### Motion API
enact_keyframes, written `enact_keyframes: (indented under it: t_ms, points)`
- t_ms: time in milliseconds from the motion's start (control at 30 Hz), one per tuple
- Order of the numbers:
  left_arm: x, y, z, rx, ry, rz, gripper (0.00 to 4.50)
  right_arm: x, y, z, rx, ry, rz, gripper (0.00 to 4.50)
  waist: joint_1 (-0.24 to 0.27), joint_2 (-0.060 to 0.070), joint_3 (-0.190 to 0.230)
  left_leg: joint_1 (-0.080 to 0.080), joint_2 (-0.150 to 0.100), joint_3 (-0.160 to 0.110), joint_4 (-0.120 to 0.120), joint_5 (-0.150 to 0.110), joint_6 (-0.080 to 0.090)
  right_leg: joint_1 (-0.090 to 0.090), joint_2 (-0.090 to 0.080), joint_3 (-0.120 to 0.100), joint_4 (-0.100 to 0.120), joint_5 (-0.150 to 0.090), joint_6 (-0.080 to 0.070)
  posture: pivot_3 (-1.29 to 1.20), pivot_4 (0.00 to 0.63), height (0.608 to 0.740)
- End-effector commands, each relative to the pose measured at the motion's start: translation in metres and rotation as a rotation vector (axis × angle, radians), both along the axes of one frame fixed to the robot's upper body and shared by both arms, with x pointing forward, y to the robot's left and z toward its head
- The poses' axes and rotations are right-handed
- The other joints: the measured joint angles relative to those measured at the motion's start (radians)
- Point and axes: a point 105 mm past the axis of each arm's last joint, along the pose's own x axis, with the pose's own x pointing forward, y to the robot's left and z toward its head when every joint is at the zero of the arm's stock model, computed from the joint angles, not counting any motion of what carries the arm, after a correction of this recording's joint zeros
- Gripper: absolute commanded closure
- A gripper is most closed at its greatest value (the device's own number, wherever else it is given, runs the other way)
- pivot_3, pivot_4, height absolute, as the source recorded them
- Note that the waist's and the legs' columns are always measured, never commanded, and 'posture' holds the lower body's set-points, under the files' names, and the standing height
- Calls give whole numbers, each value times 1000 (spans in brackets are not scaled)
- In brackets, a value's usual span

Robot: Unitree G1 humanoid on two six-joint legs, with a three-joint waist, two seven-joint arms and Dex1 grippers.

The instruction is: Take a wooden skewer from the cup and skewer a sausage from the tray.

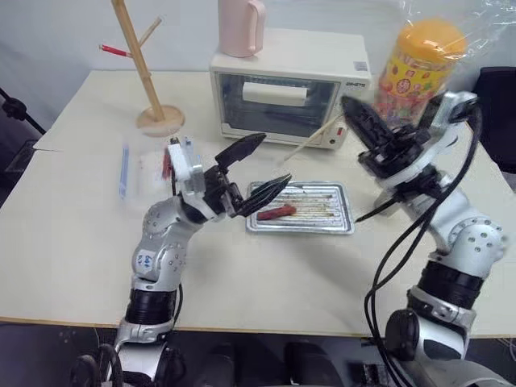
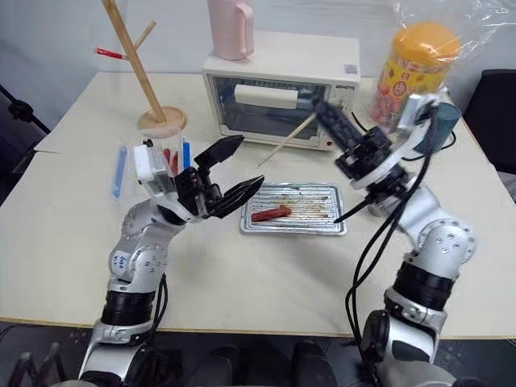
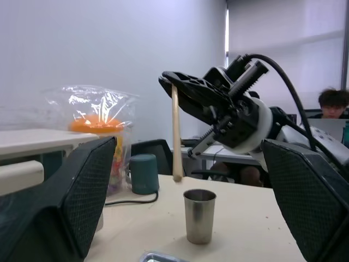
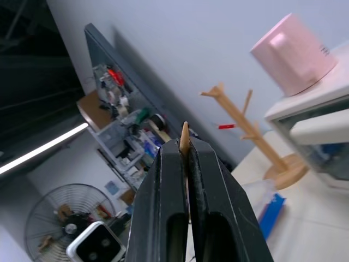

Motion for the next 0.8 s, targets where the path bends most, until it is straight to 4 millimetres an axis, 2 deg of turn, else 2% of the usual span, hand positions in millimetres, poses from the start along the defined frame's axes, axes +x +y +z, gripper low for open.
enact_keyframes:
  t_ms: [33, 200, 300, 800]
  points:
    - [-1, -1, 7, -9, -41, 21, 0, -12, 6, 9, 32, -46, 20, 4471, -3, 0, 0, 0, 0, 0, 0, 0, 0, 0, 0, 0, 1, 0, 0, 0, 150, 740]
    - [-2, -6, 3, -16, -36, 27, 0, -18, 15, 4, 45, -43, 55, 4471, -2, 0, 0, 0, 0, 0, 0, 0, 0, -1, 1, 1, 1, 0, 0, 0, 150, 740]
    - [-3, -7, 1, -16, -31, 32, 512, -18, 14, 5, 62, -42, 42, 4500, -1, 0, 0, 0, 0, 0, 0, 0, 0, -1, 0, 1, 1, 0, 0, 0, 150, 740]
    - [-1, -6, 2, -32, -25, 44, 4278, -22, 17, -1, 66, -40, 42, 4500, -1, 0, 0, 0, 0, 0, 0, 0, 0, -1, 0, 1, 1, 0, 0, 0, 150, 740]
